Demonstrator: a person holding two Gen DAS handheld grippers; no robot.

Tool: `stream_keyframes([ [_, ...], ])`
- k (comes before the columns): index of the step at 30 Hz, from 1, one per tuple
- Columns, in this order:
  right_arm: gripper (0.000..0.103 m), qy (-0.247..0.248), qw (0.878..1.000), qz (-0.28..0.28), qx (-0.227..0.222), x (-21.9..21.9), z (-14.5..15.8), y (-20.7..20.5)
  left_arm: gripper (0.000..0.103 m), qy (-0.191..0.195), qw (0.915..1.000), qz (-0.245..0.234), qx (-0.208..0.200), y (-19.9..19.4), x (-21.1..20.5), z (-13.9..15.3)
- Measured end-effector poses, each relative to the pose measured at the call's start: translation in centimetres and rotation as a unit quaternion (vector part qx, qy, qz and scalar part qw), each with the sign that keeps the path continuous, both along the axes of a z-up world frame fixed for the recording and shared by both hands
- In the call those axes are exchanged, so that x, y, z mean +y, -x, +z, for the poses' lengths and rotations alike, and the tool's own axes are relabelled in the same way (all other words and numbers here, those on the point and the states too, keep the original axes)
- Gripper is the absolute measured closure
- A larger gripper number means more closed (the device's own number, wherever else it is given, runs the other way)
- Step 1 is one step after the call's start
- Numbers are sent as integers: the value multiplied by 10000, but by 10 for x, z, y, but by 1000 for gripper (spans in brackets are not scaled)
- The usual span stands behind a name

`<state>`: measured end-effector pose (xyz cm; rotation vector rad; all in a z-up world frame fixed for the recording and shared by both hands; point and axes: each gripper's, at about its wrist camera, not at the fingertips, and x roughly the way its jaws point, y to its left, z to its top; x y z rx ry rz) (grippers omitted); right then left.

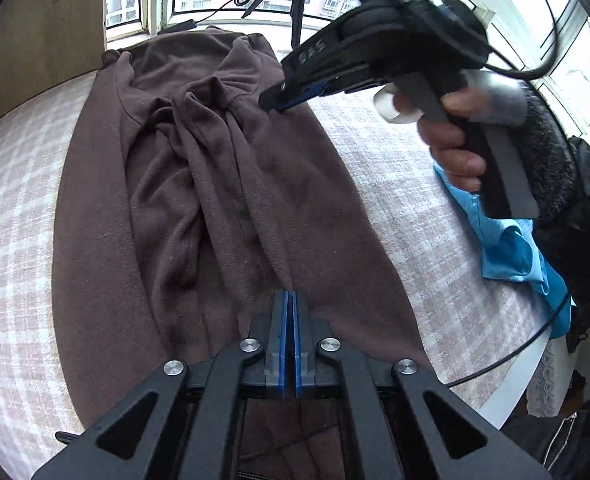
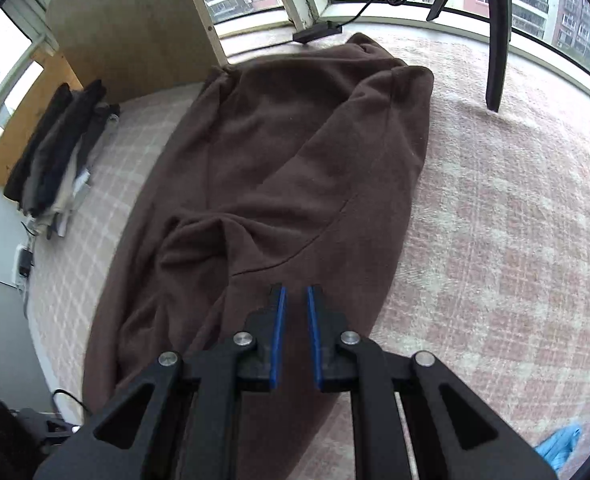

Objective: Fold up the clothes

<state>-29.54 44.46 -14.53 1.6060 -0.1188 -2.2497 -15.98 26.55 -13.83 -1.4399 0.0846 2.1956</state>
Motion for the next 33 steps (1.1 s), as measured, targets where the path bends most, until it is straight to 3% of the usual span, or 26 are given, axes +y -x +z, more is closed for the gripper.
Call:
stream_keyframes([
  [4,95,-248,9997,75,3,-2,-7,5,102,-110,9993,231,-262,-4,-13,4],
  [7,92,-369,9992,120,109,0,9,-10,96,-257,9990,183,-323,-11,-26,31],
  [10,92,319,9977,594,25,4,36,-54,79,-298,9994,101,-121,-30,-53,70],
  [14,92,498,9869,1536,1,-11,58,-146,77,-255,9997,40,-58,-60,-99,111],
  [17,91,442,9790,1991,-19,-33,58,-209,73,312,9992,253,35,-81,-127,118],
  [20,71,257,9740,2252,0,-63,44,-253,73,422,9985,315,-140,-93,-147,112],
  [21,69,130,9726,2322,25,-73,38,-264,73,424,9985,269,-209,-97,-152,109],
  [23,69,-95,9728,2314,4,-86,28,-279,74,385,9988,222,-214,-108,-167,113],
  [25,69,8,9753,2195,-229,-83,31,-291,73,336,9988,349,-64,-116,-195,129],
  [28,69,1104,9834,1404,-318,-39,64,-296,68,585,9969,520,119,-120,-230,143],
  [29,69,1262,9856,1099,-249,-27,71,-295,69,625,9967,512,91,-117,-235,139],
  [31,69,1059,9923,638,23,-18,78,-295,69,506,9979,385,-87,-108,-236,121],
  [33,69,185,9968,758,187,-40,66,-293,69,373,9990,-41,-227,-105,-218,99],
])
